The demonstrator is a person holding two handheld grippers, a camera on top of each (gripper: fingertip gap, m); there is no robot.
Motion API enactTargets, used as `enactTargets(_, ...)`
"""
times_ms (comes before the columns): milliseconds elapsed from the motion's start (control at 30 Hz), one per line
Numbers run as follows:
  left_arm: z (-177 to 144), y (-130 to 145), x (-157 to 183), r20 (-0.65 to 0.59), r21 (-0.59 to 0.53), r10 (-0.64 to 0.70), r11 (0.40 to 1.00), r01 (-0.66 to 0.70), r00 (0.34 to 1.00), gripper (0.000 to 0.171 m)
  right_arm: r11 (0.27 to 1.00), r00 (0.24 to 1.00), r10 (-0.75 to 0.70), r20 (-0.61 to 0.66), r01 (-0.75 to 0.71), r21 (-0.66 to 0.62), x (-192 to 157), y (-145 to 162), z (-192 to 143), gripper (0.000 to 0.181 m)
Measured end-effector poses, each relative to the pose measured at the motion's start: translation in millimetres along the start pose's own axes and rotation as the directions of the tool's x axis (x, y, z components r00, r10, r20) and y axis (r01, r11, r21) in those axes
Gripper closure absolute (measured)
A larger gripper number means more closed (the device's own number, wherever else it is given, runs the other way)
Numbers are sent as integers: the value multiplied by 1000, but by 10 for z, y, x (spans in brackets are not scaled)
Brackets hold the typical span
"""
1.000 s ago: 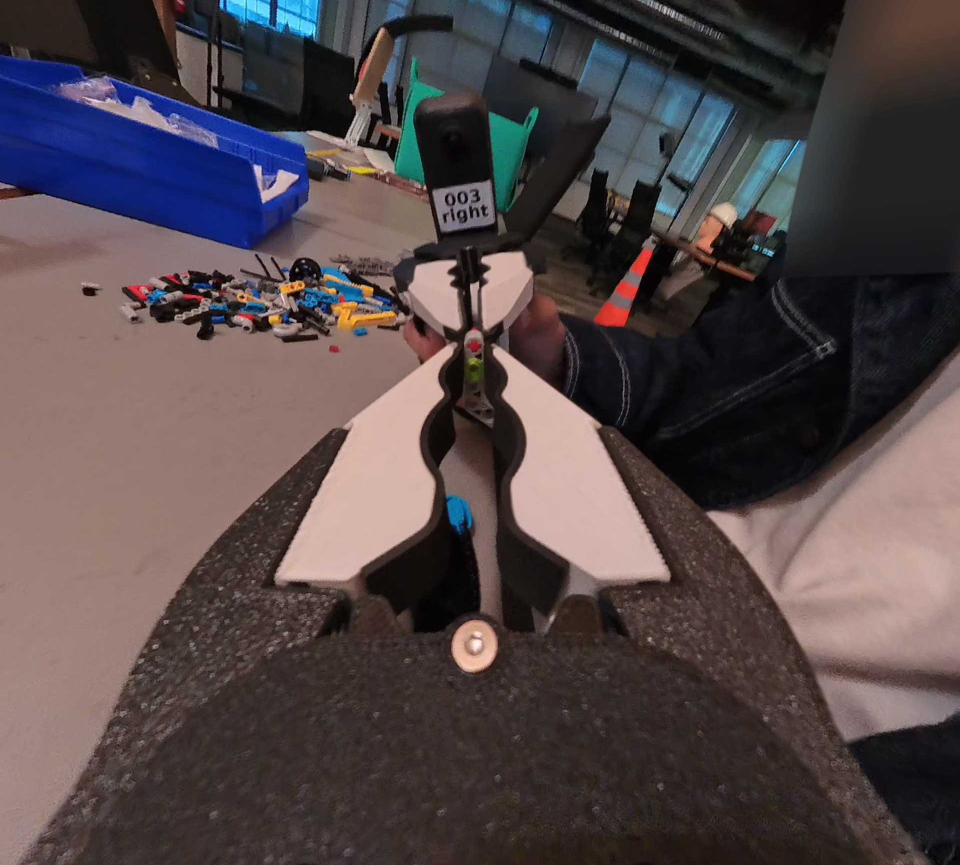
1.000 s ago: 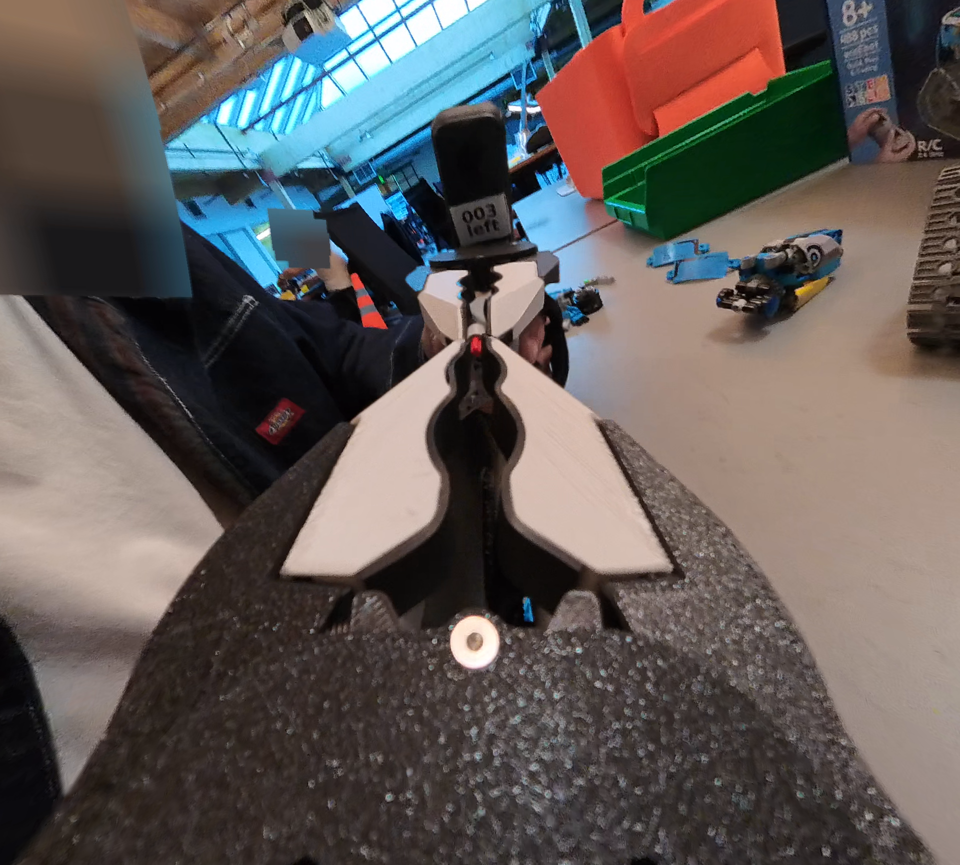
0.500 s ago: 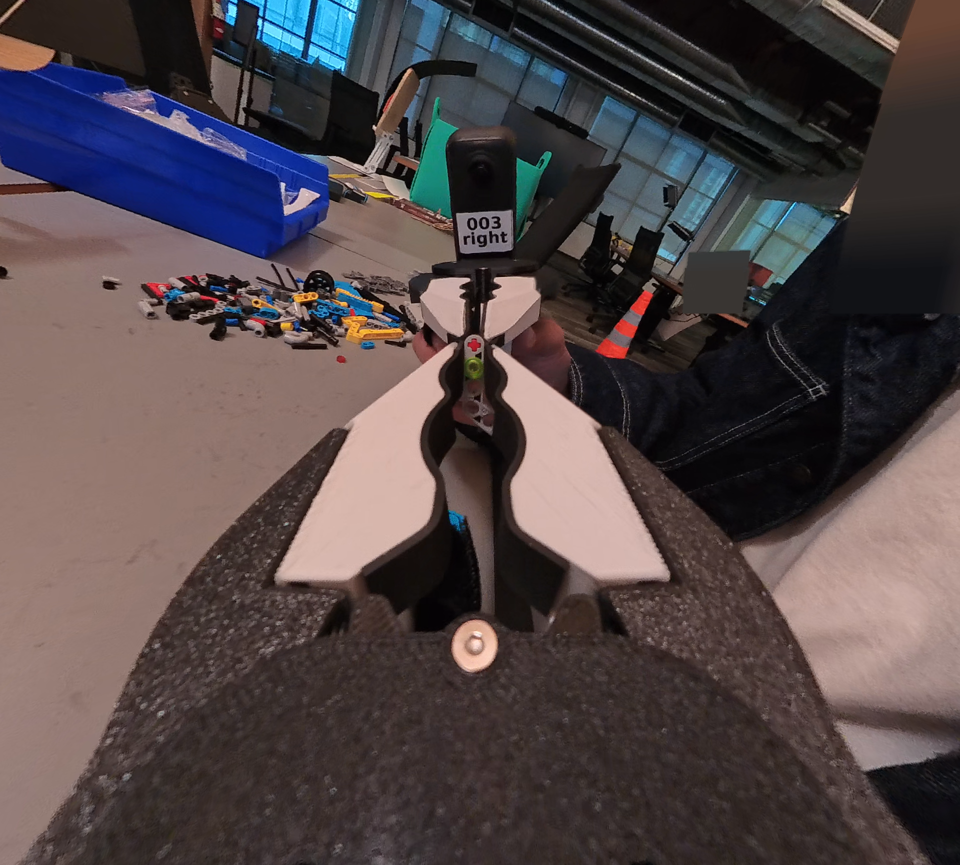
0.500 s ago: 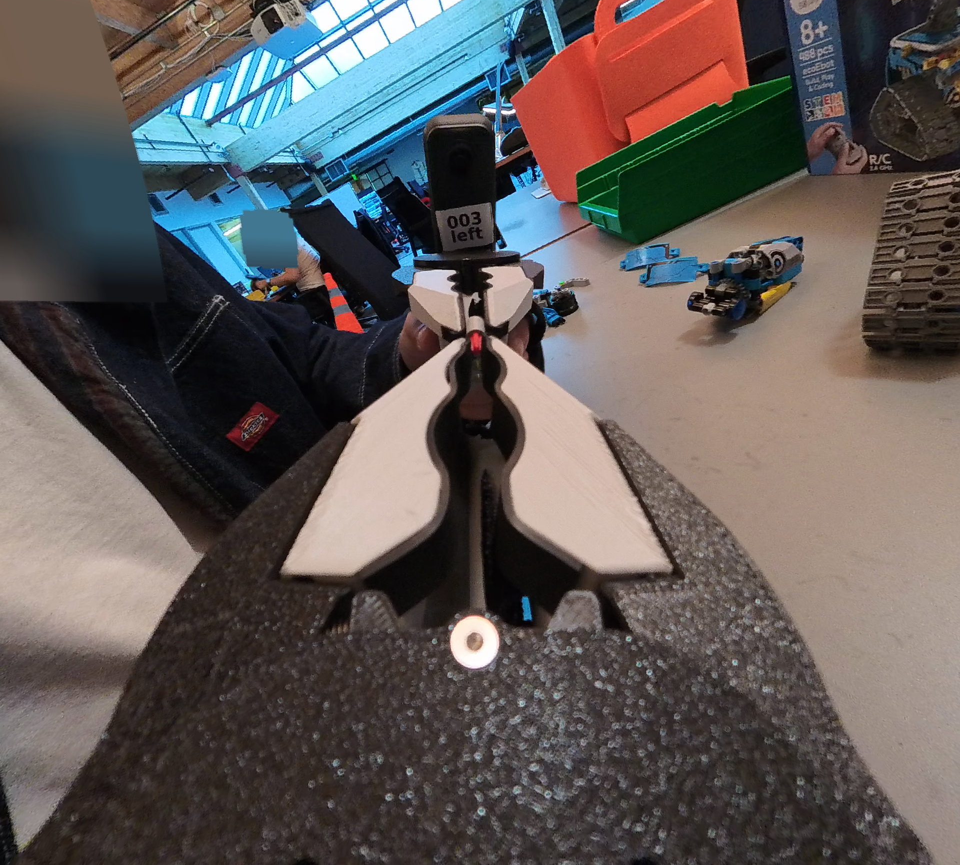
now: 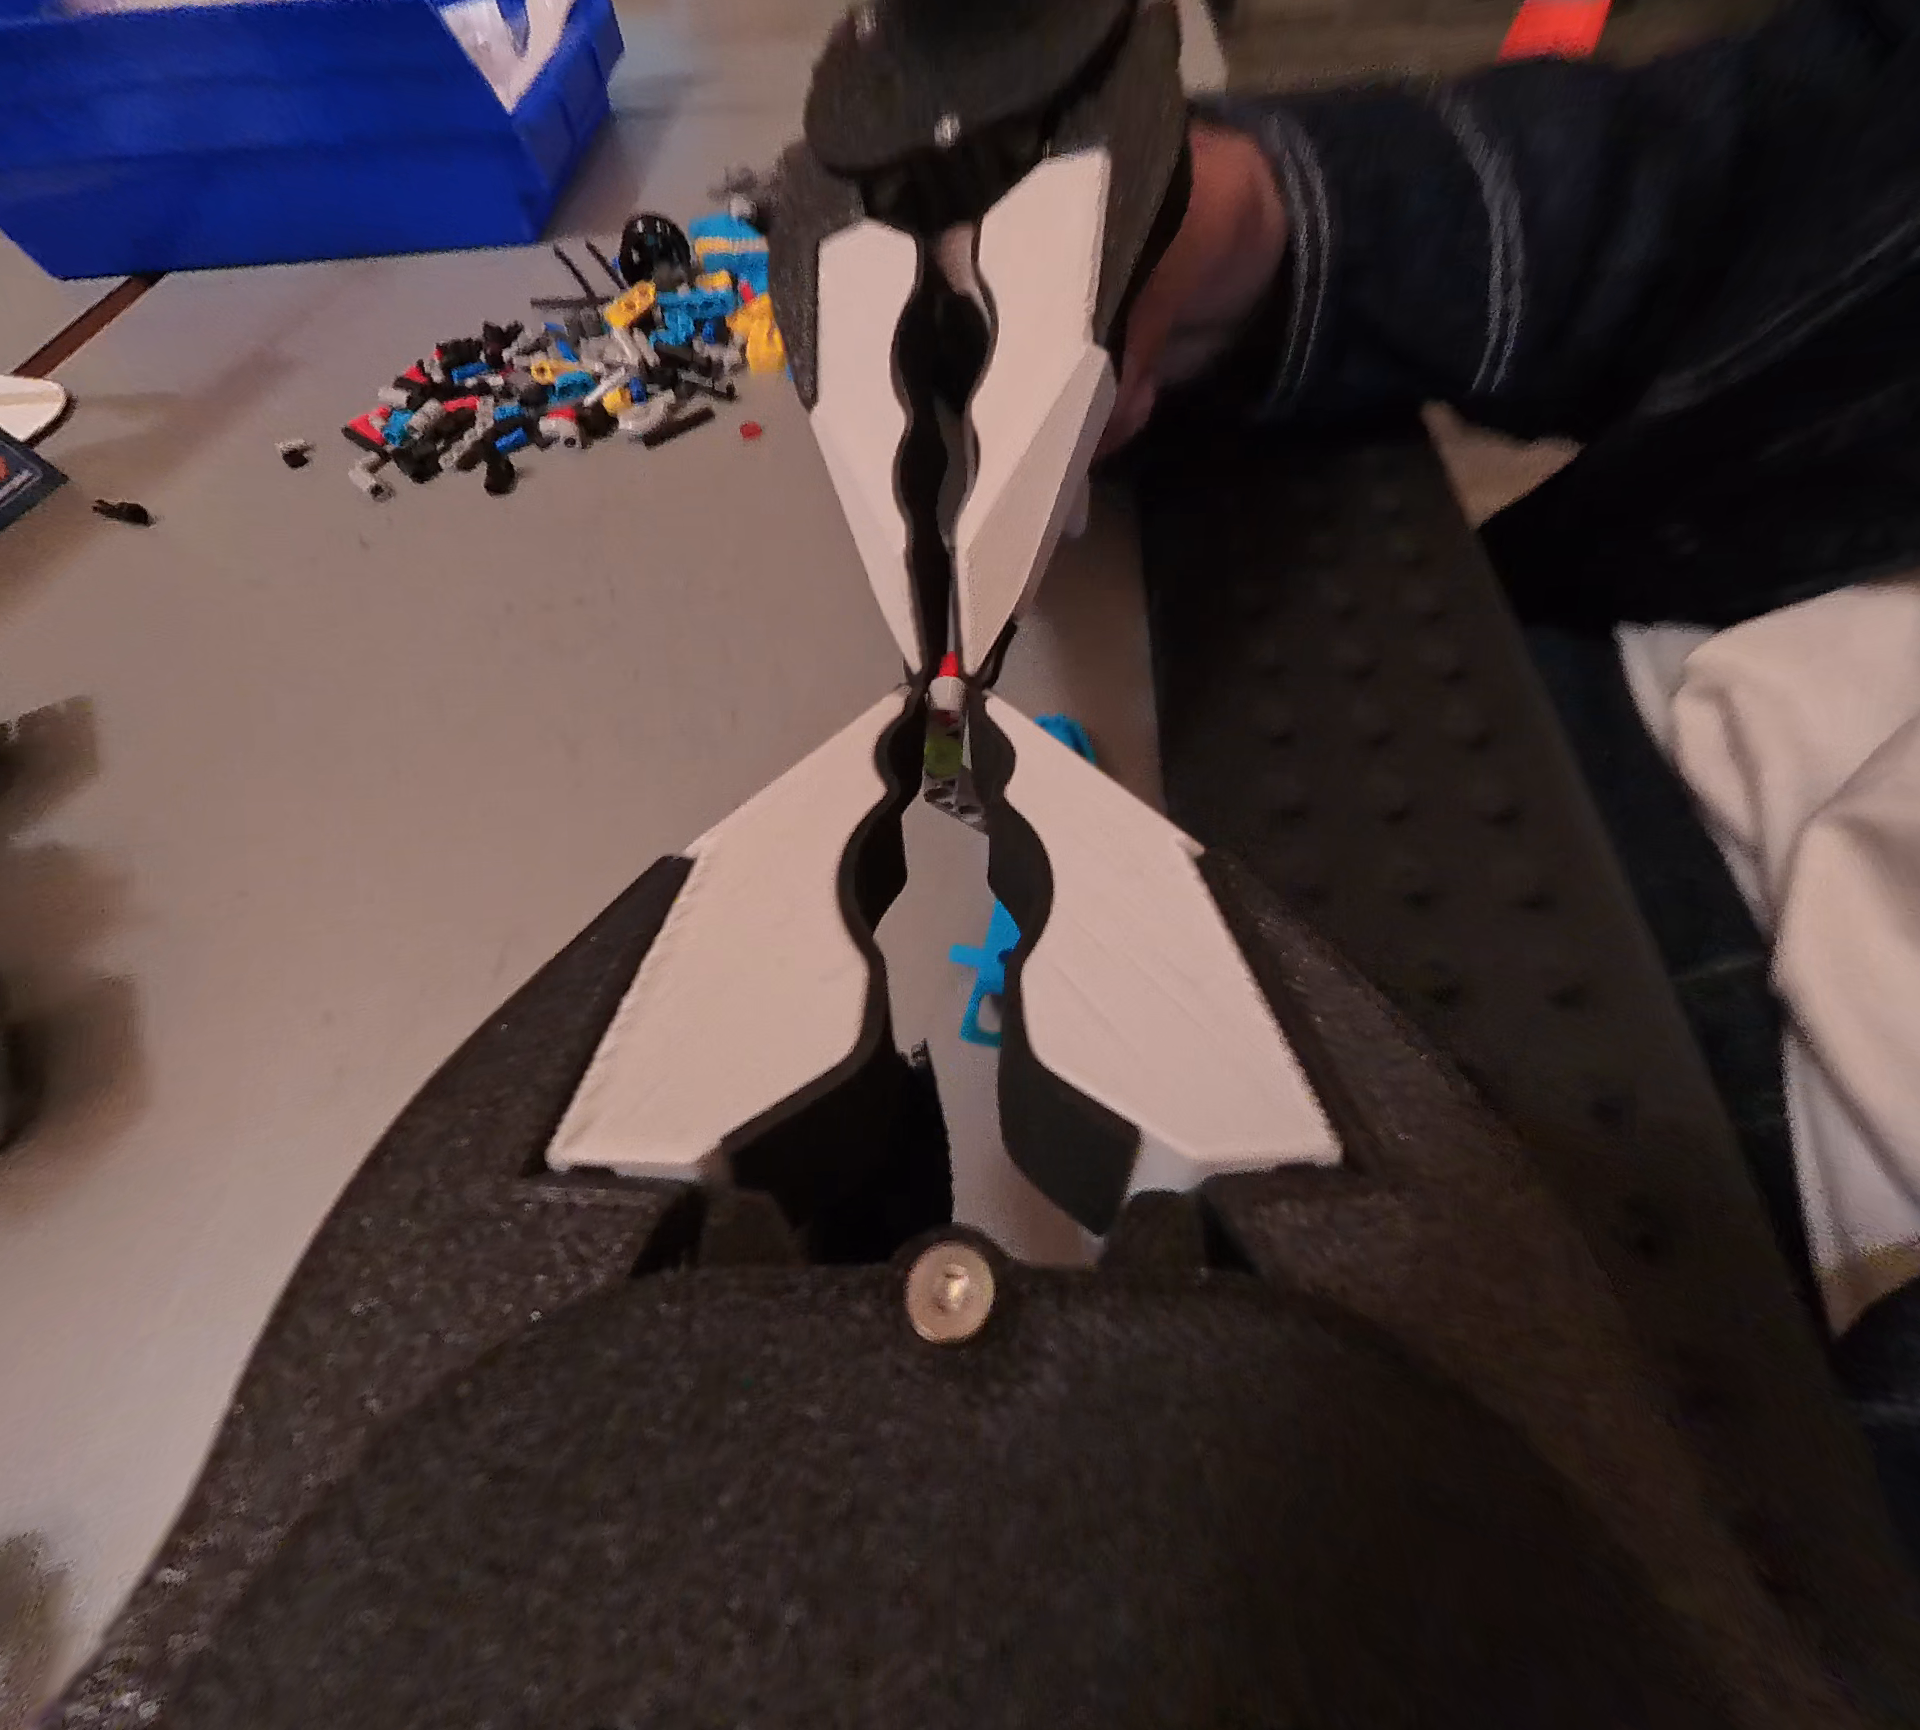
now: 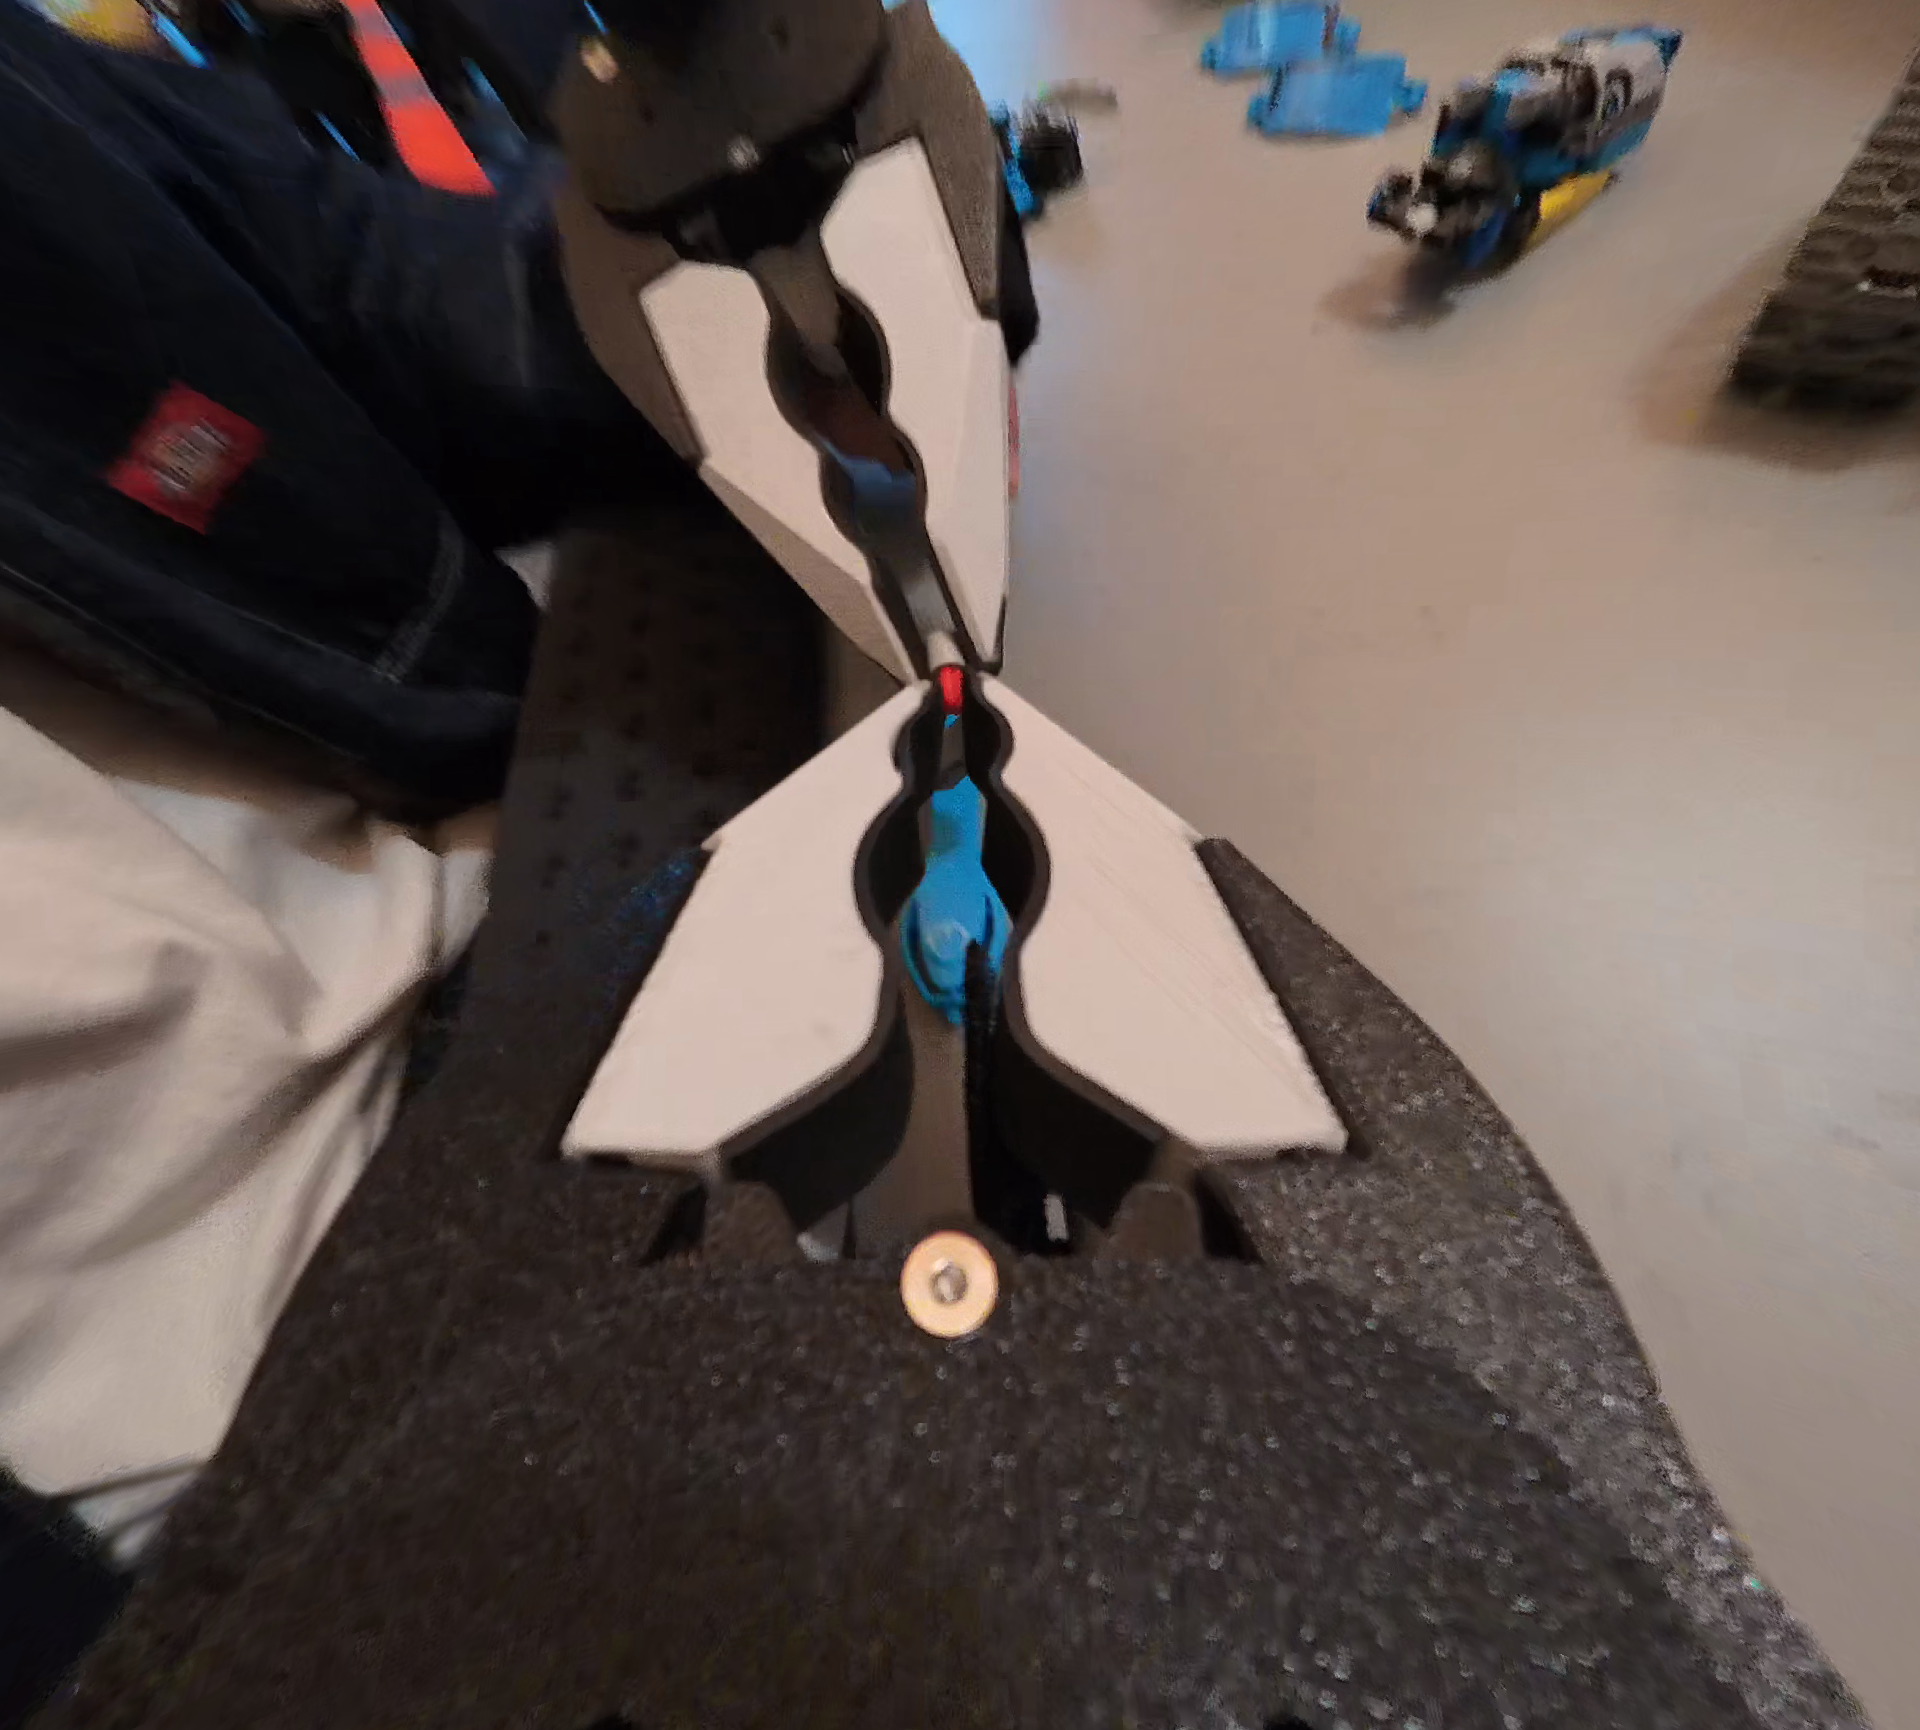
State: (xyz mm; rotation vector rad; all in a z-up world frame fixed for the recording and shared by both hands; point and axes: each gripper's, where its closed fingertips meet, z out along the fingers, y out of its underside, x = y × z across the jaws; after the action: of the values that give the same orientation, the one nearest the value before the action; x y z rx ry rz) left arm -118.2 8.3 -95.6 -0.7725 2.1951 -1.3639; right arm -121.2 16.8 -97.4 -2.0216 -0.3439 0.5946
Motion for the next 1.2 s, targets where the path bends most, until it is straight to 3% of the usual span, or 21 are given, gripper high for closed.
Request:
enactTargets(67, 76, 145, 16, 20, -101, 80, 992, -78, 997, 166, 985, 993, -88, -78, 76, -152, 40, 154, 55, 180)
enactTargets(167, 55, 73, -12, 54, -81, 109, 991, -104, 993, 166, 984, 986, -129, -105, 115, -134, 35, 54, 4, 180)
enactTargets(233, -36, -101, -29, 69, 28, 67, 997, -69, 995, 166, 995, 993, -102, -60, 103, 4, -23, -125, -72, 180)
enactTargets(300, -171, -338, -12, -3, 184, -56, 981, 56, 998, 166, 985, 998, -53, 35, 46, 168, -120, -344, -167, 180)
enactTargets(433, -265, -394, -36, -46, 245, -126, 960, 134, 991, 167, 975, 997, -36, 72, 19, 224, -128, -387, -168, 181)
enactTargets(467, -381, -442, -127, -27, 301, -156, 941, 157, 987, 166, 972, 1000, -26, 8, 24, 235, 3, -370, -271, 181)
enactTargets(533, -817, -518, -459, -6, 463, -283, 850, 254, 959, 167, 936, 998, 61, 25, -66, 345, 170, -389, -702, 181)
enactTargets(567, -871, -455, -515, 38, 453, -273, 862, 227, 961, 167, 933, 998, 67, 3, -64, 354, 225, -357, -843, 181)
enactTargets(633, -753, -463, -413, 7, 435, -263, 870, 234, 965, 166, 936, 994, 103, -26, -88, 342, 313, -325, -885, 181)
enactTargets(700, -600, -409, -375, 57, 362, -203, 917, 169, 978, 166, 923, 992, 129, 13, -124, 364, 243, -445, -718, 181)
enactTargets(767, -532, -376, -357, 149, 310, -100, 950, 49, 984, 166, 895, 960, 244, 138, -278, 350, 134, -502, -425, 180)
enactTargets(800, -506, -354, -351, 218, 266, -12, 963, -48, 976, 166, 870, 923, 309, 228, -371, 325, 68, -507, -285, 154)
enactTargets(833, -483, -337, -339, 282, 213, 88, 965, -152, 955, 166, 842, 881, 371, 294, -452, 293, 37, -492, -170, 141)
enactTargets(900, -422, -307, -287, 342, 127, 234, 948, -291, 910, 166, 791, 806, 430, 406, -553, 259, -19, -506, -77, 154)
enactTargets(967, -375, -272, -254, 371, 55, 338, 922, -384, 865, 165, 755, 756, 456, 470, -608, 246, -41, -554, -79, 154)
enactTargets(1200, -319, -263, -185, 373, 12, 415, 892, -452, 830, 165, 765, 759, 449, 471, -599, 236, -73, -537, -49, 164)
